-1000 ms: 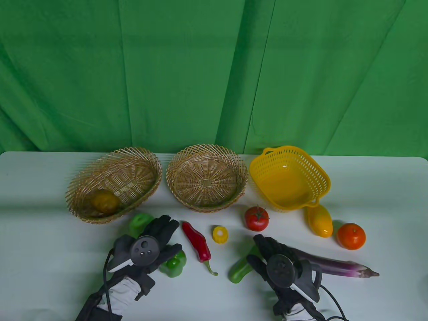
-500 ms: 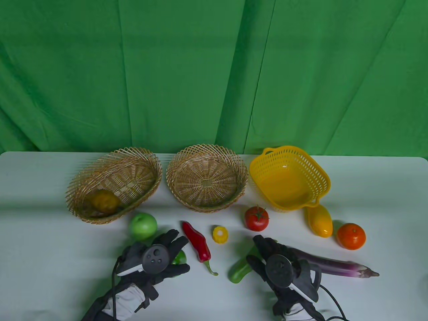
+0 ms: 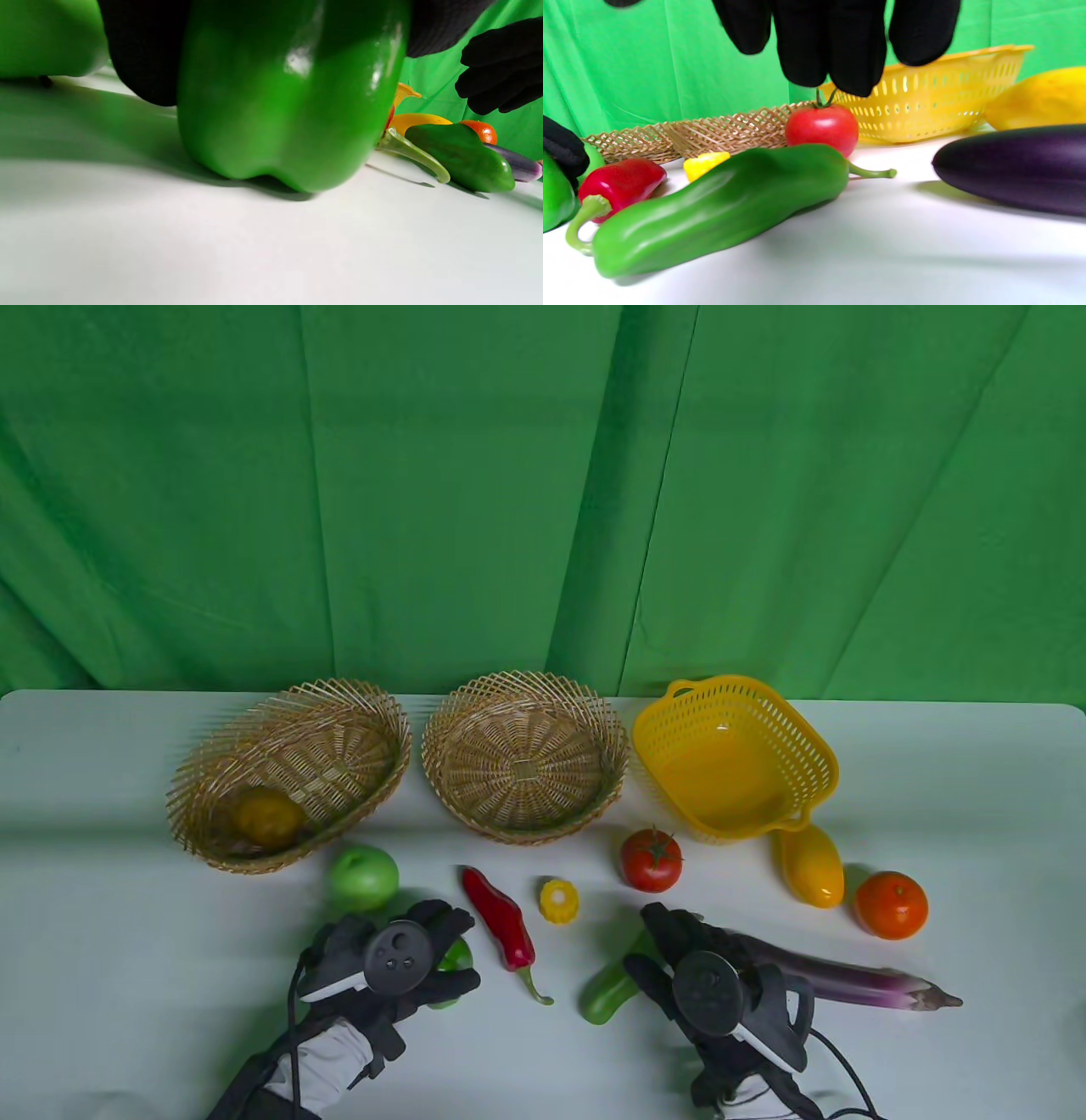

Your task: Place 10 objects into 3 containers, with green background

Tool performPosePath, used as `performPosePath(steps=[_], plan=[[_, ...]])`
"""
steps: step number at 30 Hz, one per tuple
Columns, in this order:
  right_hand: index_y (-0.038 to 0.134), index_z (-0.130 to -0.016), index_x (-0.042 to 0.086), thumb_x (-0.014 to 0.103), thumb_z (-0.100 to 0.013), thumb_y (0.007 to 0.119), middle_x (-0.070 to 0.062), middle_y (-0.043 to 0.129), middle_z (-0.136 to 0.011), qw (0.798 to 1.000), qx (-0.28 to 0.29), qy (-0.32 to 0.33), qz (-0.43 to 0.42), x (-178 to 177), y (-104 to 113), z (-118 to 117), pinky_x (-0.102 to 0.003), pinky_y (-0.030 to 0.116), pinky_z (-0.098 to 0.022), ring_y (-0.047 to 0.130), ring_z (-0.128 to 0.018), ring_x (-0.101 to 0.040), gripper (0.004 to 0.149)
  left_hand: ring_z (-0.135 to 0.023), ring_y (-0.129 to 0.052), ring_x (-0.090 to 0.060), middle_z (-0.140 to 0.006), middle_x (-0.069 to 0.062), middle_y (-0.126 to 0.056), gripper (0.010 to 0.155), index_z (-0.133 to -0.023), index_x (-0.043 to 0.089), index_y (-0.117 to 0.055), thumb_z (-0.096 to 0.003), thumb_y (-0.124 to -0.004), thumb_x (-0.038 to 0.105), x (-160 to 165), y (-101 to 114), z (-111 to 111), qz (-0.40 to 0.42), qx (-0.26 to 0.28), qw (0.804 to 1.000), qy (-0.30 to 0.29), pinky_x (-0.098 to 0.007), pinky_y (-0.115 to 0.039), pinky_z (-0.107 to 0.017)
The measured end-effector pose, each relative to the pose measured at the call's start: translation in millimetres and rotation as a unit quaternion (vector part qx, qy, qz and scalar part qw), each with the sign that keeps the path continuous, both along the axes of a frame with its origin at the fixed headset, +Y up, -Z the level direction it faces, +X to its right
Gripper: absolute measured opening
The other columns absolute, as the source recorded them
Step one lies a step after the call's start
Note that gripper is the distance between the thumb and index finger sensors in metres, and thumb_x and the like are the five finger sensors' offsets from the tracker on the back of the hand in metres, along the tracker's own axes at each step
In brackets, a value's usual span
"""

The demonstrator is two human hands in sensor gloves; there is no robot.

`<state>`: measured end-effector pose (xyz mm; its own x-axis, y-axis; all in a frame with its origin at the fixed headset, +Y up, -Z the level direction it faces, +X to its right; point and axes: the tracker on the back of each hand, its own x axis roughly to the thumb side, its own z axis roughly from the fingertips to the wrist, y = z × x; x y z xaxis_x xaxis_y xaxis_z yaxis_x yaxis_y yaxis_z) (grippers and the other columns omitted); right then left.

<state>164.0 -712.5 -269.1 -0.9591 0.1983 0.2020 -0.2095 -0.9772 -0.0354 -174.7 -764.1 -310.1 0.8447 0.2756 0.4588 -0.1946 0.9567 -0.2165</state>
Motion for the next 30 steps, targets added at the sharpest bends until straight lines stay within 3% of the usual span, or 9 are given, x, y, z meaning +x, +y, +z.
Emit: performPosePath(steps=[6, 14, 23, 30], plan=[[0.054, -0.112, 0.028, 0.066, -0.054, 0.053, -0.012, 0.072, -0.111, 1.0, 0.001, 0.0, -0.004, 0.3, 0.2, 0.0, -0.064, 0.06, -0.072, 0.076, -0.094, -0.044, 0.07, -0.092, -0.085, -0.046, -0.111, -0.02, -0.065, 0.08, -0.113, 0.022, -0.056, -0.0496, -0.067, 0.069, -6.9, 14.3, -4.3, 0.046, 0.0, 0.999, 0.013, -0.047, -0.084, -0.055], [0.054, -0.112, 0.028, 0.066, -0.054, 0.053, -0.013, 0.072, -0.111, 1.0, 0.001, -0.001, -0.007, 1.0, 0.5, -0.3, -0.064, 0.06, -0.072, 0.076, -0.094, -0.043, 0.07, -0.093, -0.084, -0.046, -0.111, -0.02, -0.065, 0.08, -0.113, 0.022, -0.056, -0.0494, -0.067, 0.069, -23.9, 46.1, -15.4, 0.091, 0.042, 0.994, 0.046, -0.047, -0.084, -0.056], [0.054, -0.112, 0.028, 0.066, -0.054, 0.053, -0.012, 0.071, -0.111, 1.0, 0.005, -0.002, -0.004, 1.3, 1.2, -0.4, -0.064, 0.06, -0.072, 0.076, -0.094, -0.043, 0.07, -0.094, -0.083, -0.046, -0.111, -0.019, -0.064, 0.08, -0.113, 0.022, -0.056, -0.0489, -0.068, 0.069, -55.5, 82.2, -42.2, 0.135, 0.117, 0.975, 0.129, -0.047, -0.083, -0.057], [0.054, -0.112, 0.028, 0.066, -0.054, 0.053, -0.013, 0.072, -0.111, 1.0, 0.006, -0.003, 0.0, 1.4, 1.0, -0.3, -0.064, 0.06, -0.072, 0.076, -0.094, -0.044, 0.07, -0.094, -0.082, -0.046, -0.112, -0.019, -0.063, 0.08, -0.113, 0.023, -0.055, -0.049, -0.067, 0.069, -78.8, 95.4, -66.8, 0.1, 0.159, 0.962, 0.2, -0.047, -0.083, -0.057]])
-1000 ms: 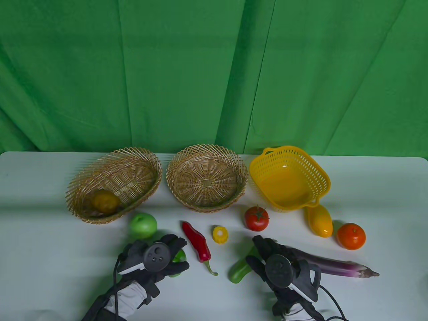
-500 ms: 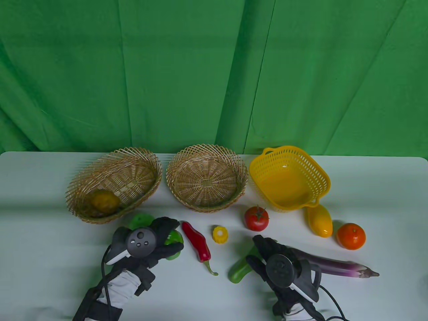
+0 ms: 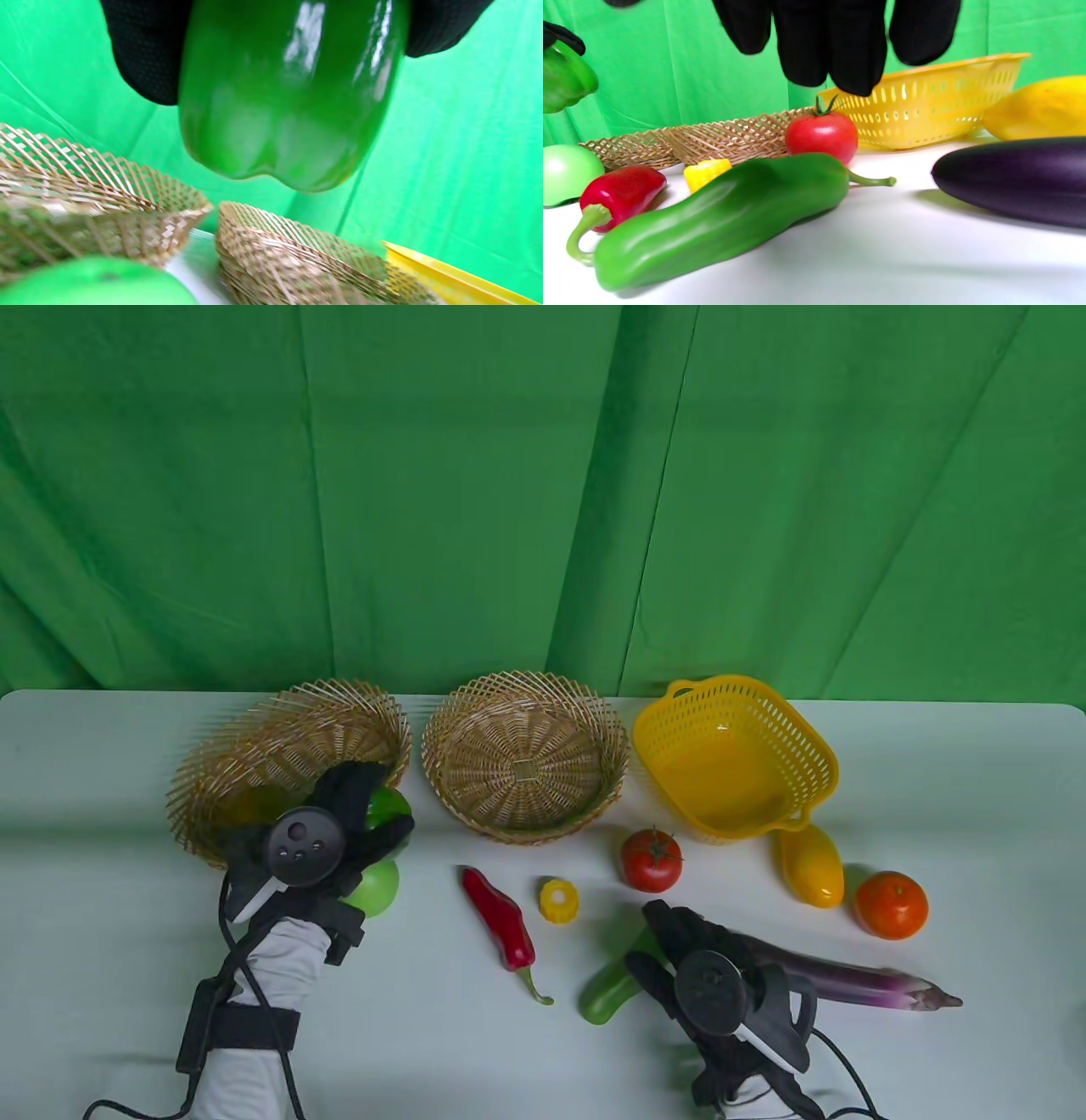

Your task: Place 10 objects into 3 containers, with green background

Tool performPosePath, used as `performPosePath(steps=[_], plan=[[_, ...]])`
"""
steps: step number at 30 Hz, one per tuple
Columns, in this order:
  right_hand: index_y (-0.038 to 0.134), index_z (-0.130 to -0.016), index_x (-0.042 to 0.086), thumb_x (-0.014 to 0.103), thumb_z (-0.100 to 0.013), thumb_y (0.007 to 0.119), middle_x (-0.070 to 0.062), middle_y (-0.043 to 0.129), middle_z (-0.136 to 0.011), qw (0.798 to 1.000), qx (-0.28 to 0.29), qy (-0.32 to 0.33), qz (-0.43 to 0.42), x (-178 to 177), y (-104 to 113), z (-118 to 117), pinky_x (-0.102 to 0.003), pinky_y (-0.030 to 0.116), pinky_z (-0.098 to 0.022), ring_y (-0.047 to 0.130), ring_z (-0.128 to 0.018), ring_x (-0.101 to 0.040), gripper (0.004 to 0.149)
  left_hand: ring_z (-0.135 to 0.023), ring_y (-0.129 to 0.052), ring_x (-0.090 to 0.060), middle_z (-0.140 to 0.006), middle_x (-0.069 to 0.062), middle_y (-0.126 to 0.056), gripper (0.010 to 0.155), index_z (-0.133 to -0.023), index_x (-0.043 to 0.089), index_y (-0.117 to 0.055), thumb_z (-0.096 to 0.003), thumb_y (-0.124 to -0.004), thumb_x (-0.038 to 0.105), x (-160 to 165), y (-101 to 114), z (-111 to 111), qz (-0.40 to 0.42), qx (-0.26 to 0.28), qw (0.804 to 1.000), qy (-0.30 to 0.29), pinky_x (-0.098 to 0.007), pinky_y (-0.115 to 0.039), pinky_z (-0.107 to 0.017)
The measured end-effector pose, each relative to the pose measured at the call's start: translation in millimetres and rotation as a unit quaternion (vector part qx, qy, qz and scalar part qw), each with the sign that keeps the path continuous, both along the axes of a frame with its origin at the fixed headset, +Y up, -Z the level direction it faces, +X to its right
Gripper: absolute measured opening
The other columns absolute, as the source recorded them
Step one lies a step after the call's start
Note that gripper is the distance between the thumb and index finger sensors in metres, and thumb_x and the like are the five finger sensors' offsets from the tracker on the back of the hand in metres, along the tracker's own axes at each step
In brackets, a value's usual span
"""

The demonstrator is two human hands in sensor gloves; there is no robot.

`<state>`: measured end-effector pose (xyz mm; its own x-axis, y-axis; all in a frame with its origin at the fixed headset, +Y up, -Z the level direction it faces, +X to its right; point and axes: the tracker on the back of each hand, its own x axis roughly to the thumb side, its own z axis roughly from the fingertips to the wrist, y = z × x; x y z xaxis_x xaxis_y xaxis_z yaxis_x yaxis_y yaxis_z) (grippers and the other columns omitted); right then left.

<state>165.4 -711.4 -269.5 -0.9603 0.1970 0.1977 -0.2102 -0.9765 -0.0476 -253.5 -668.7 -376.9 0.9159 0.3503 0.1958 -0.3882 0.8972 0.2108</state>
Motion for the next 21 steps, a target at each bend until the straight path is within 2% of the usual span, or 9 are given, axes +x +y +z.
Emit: performPosePath(steps=[5, 11, 21], plan=[[0.054, -0.112, 0.027, 0.066, -0.054, 0.053, -0.013, 0.072, -0.111, 1.0, 0.0, -0.004, 0.0, 1.7, 0.9, -0.3, -0.064, 0.06, -0.072, 0.076, -0.094, -0.044, 0.07, -0.095, -0.081, -0.045, -0.112, -0.018, -0.061, 0.08, -0.113, 0.023, -0.053, -0.049, -0.067, 0.069, -13.5, 0.8, -18.4, -0.027, -0.002, 0.999, 0.044, -0.047, -0.083, -0.058], [0.054, -0.112, 0.028, 0.066, -0.054, 0.053, -0.013, 0.071, -0.111, 1.0, -0.001, -0.011, 0.002, 4.8, 0.5, -1.8, -0.064, 0.06, -0.072, 0.076, -0.094, -0.044, 0.07, -0.097, -0.081, -0.043, -0.113, -0.016, -0.06, 0.08, -0.113, 0.025, -0.052, -0.0485, -0.066, 0.07, -25.9, -3.6, -39.6, -0.112, -0.013, 0.989, 0.099, -0.045, -0.083, -0.06], [0.054, -0.112, 0.027, 0.066, -0.054, 0.053, -0.013, 0.072, -0.111, 1.0, -0.007, -0.019, 0.009, 7.1, -1.4, -2.4, -0.064, 0.06, -0.072, 0.076, -0.094, -0.044, 0.07, -0.099, -0.079, -0.042, -0.114, -0.014, -0.059, 0.079, -0.113, 0.027, -0.051, -0.0484, -0.065, 0.071, -27.8, -26.0, -60.9, -0.18, -0.06, 0.974, 0.123, -0.045, -0.082, -0.062]])
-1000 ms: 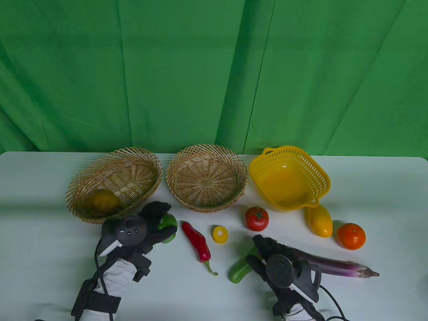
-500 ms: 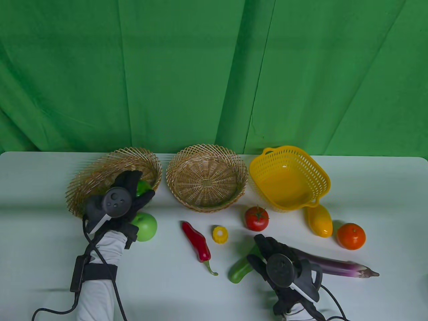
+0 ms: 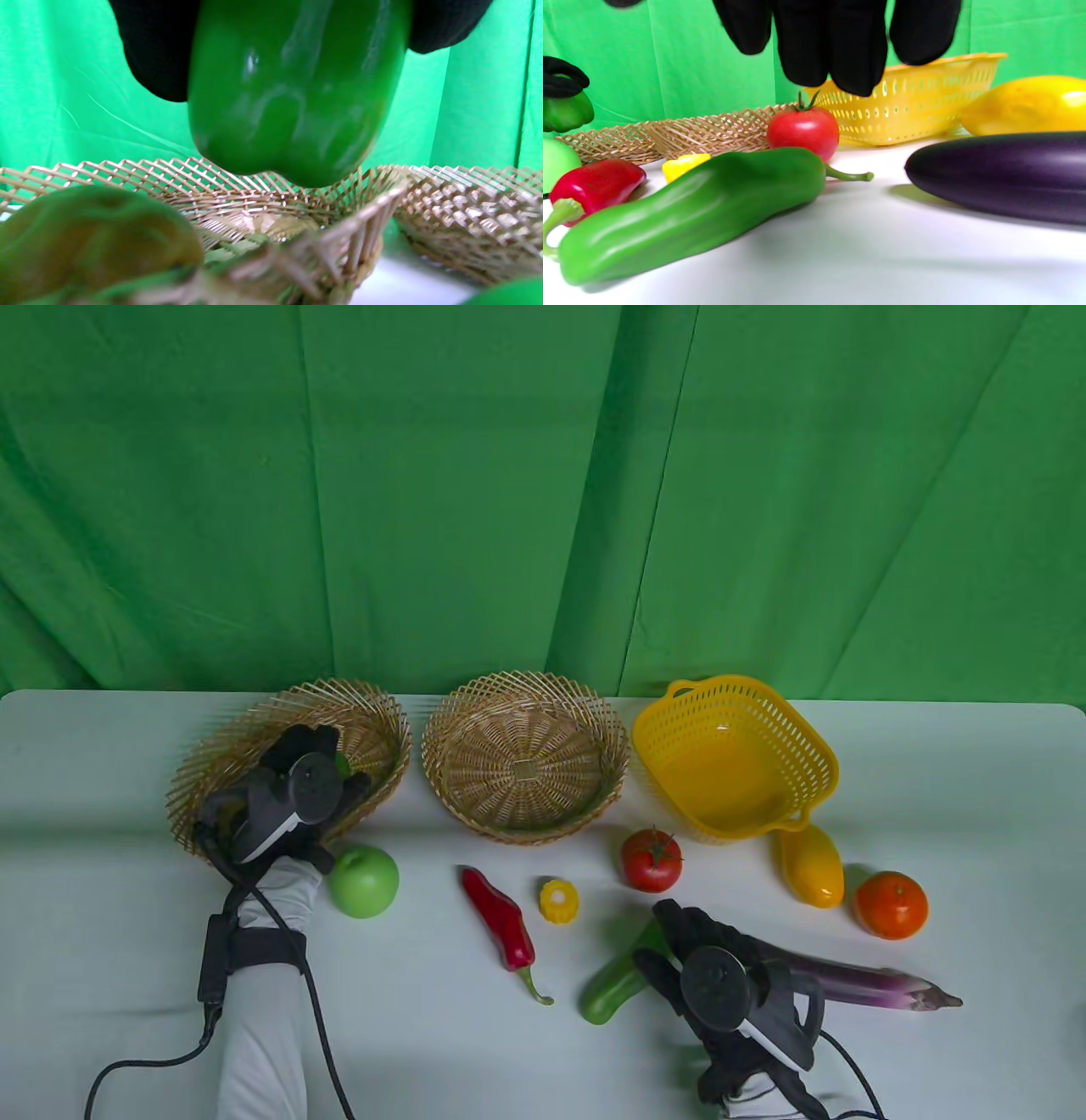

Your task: Place 10 objects into 3 containers, with green background

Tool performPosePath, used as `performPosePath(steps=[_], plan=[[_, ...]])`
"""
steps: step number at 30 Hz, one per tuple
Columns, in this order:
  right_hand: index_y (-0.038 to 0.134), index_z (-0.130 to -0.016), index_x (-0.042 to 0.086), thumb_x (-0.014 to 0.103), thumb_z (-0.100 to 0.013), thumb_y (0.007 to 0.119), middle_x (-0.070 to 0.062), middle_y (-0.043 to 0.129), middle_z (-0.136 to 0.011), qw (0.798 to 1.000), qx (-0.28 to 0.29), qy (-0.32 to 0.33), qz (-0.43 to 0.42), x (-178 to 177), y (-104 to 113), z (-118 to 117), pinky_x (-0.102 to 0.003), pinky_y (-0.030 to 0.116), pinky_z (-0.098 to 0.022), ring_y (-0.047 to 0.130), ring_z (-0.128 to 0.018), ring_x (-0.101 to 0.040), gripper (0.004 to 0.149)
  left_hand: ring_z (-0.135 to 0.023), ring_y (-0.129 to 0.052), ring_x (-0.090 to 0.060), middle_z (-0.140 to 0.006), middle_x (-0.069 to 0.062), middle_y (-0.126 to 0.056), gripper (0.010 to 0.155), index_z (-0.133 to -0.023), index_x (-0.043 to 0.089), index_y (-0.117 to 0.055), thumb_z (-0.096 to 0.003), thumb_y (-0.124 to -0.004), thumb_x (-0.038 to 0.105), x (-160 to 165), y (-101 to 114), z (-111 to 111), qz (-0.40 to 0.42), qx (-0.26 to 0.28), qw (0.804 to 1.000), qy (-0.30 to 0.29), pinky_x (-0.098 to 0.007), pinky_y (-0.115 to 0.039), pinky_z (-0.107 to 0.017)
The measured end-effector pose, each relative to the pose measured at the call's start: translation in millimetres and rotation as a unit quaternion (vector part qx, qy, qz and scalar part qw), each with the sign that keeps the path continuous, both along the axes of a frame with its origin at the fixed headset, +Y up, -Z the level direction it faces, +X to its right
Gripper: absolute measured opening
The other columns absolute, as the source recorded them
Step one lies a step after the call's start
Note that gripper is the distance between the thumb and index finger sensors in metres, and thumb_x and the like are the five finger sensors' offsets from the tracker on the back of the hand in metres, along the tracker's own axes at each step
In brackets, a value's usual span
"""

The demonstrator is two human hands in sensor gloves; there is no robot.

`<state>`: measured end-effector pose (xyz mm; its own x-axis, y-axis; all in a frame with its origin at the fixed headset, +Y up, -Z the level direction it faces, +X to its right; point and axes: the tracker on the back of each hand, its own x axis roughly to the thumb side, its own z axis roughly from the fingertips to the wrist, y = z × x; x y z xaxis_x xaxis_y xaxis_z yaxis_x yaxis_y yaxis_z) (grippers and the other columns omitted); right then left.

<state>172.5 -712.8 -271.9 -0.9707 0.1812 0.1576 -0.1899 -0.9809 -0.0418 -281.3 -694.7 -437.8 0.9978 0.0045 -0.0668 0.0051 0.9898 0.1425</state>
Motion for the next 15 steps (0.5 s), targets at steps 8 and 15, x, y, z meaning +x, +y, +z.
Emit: performPosePath(steps=[8, 15], plan=[[0.054, -0.112, 0.027, 0.066, -0.054, 0.053, -0.013, 0.072, -0.111, 1.0, -0.002, 0.0, 0.001, 0.2, 0.0, -0.4, -0.064, 0.06, -0.072, 0.076, -0.094, -0.044, 0.07, -0.106, -0.069, -0.041, -0.12, -0.015, -0.048, 0.078, -0.116, 0.03, -0.043, -0.051, -0.064, 0.068, -4.9, -8.6, -0.1, 0.01, -0.019, 1.0, 0.019, -0.054, -0.073, -0.066], [0.054, -0.112, 0.027, 0.066, -0.054, 0.053, -0.013, 0.072, -0.111, 1.0, -0.001, 0.004, 0.0, -0.8, 0.0, -0.4, -0.064, 0.06, -0.072, 0.076, -0.094, -0.044, 0.07, -0.107, -0.067, -0.042, -0.121, -0.016, -0.047, 0.076, -0.117, 0.029, -0.043, -0.0531, -0.061, 0.067, -5.7, 2.1, 9.6, 0.02, -0.012, 1.0, 0.013, -0.056, -0.071, -0.067]])
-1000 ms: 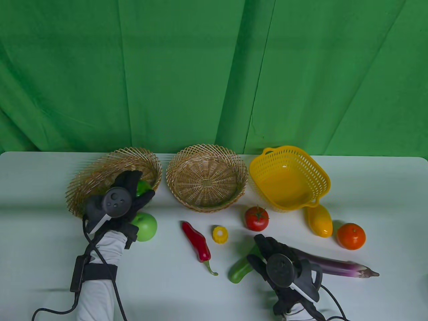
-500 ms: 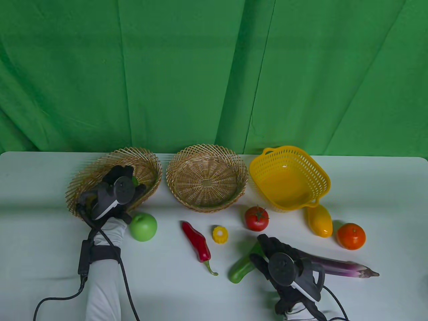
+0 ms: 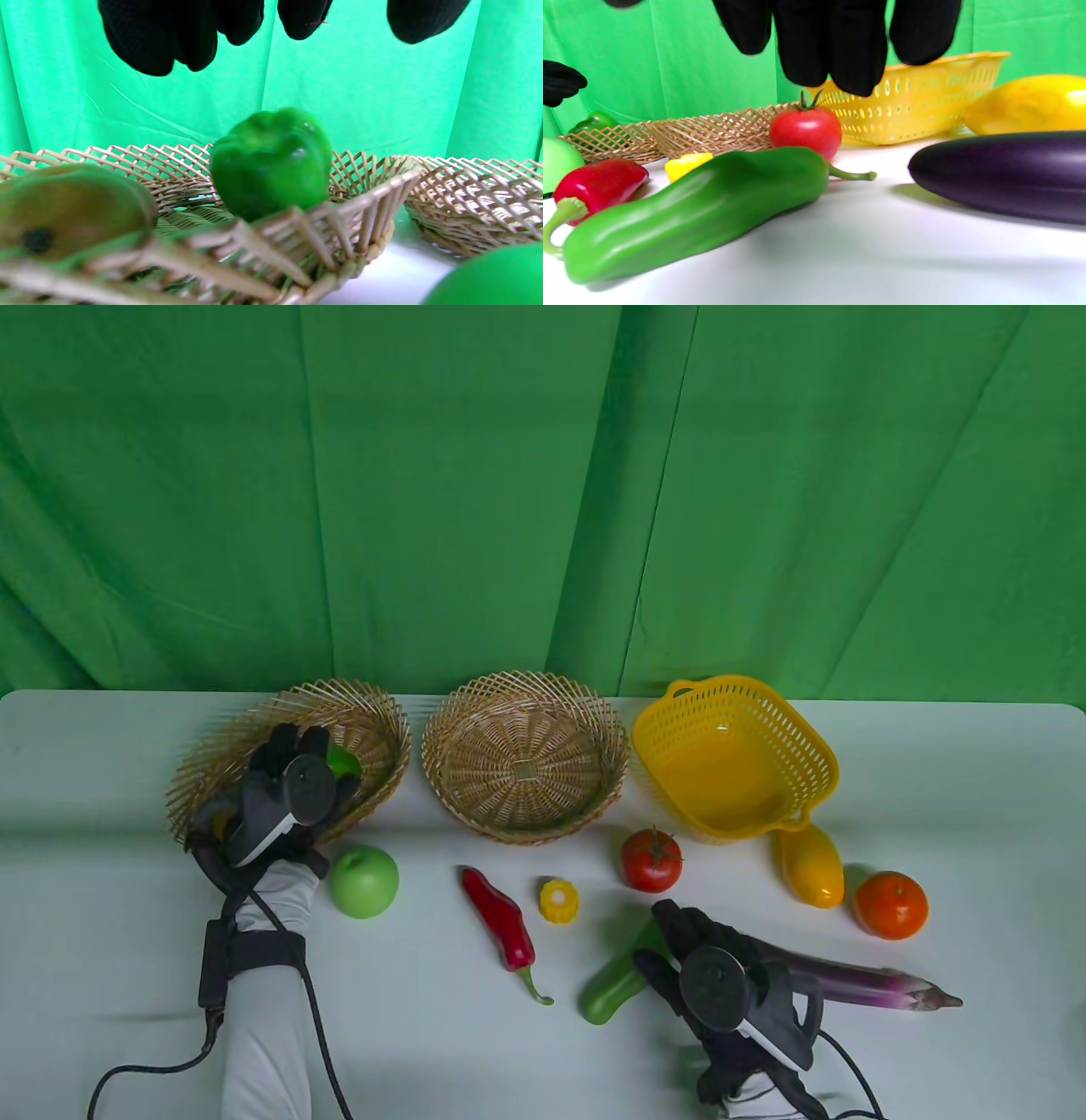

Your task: Place 10 objects into 3 containers, with green background

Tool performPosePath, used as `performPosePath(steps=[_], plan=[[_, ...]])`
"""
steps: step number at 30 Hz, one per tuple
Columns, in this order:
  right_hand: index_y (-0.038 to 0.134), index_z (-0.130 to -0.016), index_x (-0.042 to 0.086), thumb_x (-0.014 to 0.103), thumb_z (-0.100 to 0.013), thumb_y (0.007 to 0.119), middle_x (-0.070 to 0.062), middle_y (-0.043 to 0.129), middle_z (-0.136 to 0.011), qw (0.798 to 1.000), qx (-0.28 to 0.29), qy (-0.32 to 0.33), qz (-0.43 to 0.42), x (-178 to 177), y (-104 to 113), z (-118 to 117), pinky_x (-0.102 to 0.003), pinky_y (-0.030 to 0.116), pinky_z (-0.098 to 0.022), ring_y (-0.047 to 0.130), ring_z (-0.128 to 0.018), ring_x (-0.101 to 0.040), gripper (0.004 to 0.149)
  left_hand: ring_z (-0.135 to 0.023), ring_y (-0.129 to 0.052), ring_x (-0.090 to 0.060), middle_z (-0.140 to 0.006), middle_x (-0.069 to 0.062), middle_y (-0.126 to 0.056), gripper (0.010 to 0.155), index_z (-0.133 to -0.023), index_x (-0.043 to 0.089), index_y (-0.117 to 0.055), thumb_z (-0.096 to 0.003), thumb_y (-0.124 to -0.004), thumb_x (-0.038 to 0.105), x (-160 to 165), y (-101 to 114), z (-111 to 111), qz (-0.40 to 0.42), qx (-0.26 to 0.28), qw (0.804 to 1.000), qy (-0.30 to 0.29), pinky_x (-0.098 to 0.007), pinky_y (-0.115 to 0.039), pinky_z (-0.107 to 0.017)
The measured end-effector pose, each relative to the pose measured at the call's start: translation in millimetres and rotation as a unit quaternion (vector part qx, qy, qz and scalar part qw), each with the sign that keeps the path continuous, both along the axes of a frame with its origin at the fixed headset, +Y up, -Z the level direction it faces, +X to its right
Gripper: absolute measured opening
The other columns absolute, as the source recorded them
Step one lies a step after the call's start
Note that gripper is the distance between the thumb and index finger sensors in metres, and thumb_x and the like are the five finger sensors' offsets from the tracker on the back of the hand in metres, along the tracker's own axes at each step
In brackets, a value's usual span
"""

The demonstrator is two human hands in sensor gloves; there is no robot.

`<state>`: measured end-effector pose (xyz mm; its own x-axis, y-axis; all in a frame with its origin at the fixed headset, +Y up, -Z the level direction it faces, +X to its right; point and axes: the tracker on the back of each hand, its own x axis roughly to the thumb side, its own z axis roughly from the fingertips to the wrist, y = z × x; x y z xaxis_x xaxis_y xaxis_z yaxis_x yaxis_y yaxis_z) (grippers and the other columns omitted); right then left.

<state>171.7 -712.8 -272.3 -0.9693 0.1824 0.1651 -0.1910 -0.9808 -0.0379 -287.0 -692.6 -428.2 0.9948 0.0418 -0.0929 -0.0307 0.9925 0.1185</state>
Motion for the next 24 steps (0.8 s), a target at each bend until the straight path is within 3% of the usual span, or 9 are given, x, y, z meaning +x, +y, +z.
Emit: performPosePath(steps=[13, 24], plan=[[0.054, -0.112, 0.027, 0.066, -0.054, 0.053, -0.013, 0.072, -0.111, 1.0, 0.002, 0.012, -0.01, -2.9, -0.5, 0.2, -0.064, 0.06, -0.072, 0.076, -0.094, -0.044, 0.07, -0.105, -0.068, -0.045, -0.12, -0.018, -0.051, 0.072, -0.117, 0.027, -0.046, -0.0556, -0.059, 0.063, 9.6, 6.2, 35.5, 0.051, 0.013, 0.998, -0.034, -0.057, -0.07, -0.066], [0.054, -0.112, 0.028, 0.066, -0.054, 0.053, -0.013, 0.072, -0.111, 1.0, 0.0, 0.024, -0.019, -6.3, -1.6, 1.5, -0.064, 0.06, -0.072, 0.076, -0.094, -0.043, 0.07, -0.106, -0.066, -0.047, -0.121, -0.02, -0.048, 0.074, -0.118, 0.028, -0.042, -0.0559, -0.058, 0.064, 38.9, -10.6, 70.7, 0.038, -0.013, 0.998, -0.047, -0.059, -0.069, -0.066]])
